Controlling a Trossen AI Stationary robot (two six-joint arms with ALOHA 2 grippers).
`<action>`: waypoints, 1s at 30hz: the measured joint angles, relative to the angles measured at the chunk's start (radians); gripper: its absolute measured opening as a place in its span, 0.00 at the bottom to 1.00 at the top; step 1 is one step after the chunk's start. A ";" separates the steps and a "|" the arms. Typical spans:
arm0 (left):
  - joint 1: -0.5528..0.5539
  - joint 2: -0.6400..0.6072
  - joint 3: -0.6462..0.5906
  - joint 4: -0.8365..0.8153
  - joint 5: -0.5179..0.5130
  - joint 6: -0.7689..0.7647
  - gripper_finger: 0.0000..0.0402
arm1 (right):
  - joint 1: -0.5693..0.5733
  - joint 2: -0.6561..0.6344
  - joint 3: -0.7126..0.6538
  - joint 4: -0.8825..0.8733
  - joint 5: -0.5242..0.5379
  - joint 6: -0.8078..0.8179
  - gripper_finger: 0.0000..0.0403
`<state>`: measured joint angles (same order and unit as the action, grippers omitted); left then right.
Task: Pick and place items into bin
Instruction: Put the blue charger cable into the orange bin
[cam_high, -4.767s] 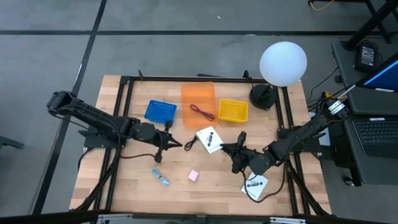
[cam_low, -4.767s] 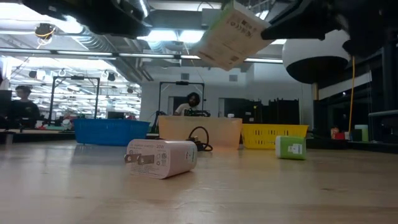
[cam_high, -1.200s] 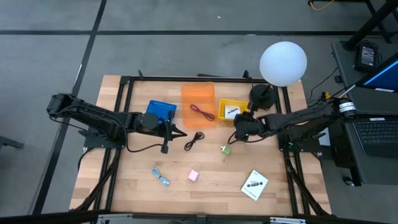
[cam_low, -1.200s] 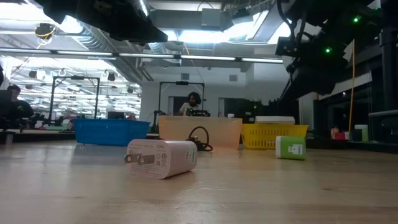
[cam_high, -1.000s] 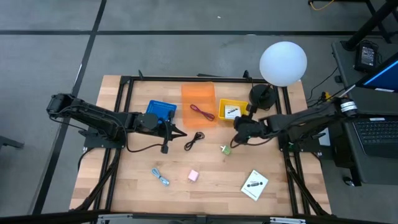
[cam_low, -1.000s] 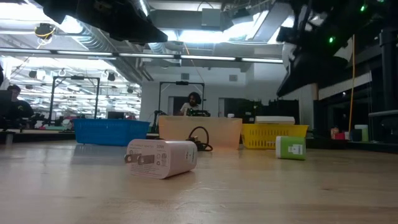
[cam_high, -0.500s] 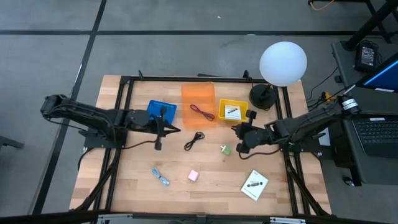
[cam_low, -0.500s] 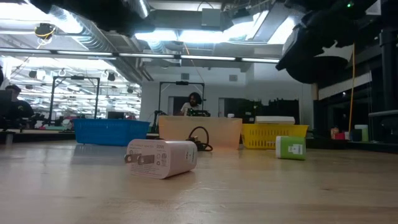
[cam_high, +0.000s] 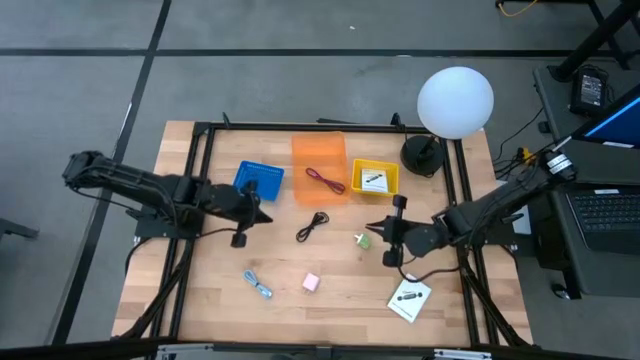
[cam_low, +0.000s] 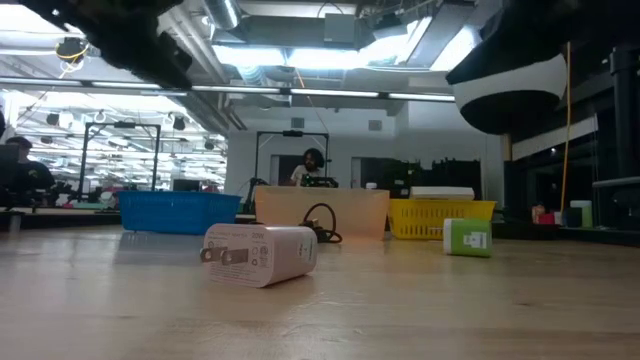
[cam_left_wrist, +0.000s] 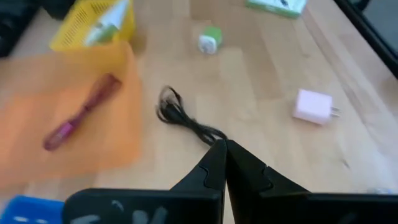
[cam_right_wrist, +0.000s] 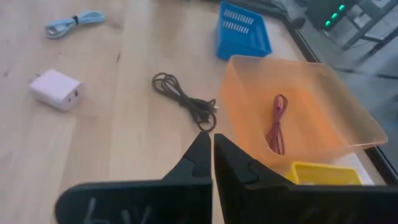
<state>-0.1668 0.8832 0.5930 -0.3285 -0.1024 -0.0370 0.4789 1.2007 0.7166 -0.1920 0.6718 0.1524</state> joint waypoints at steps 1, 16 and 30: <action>-0.013 0.000 0.000 -0.007 0.000 -0.013 0.01 | 0.002 0.000 -0.013 0.024 0.008 0.001 0.00; -0.237 0.035 0.001 0.047 -0.098 -0.145 0.00 | 0.003 0.000 -0.153 0.260 0.015 -0.001 0.01; -0.415 0.294 0.150 -0.070 -0.177 -0.328 0.01 | 0.003 0.000 -0.153 0.316 0.015 -0.026 0.01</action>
<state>-0.5820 1.1776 0.7427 -0.3990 -0.2798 -0.3654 0.4820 1.2011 0.5636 0.1242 0.6872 0.1261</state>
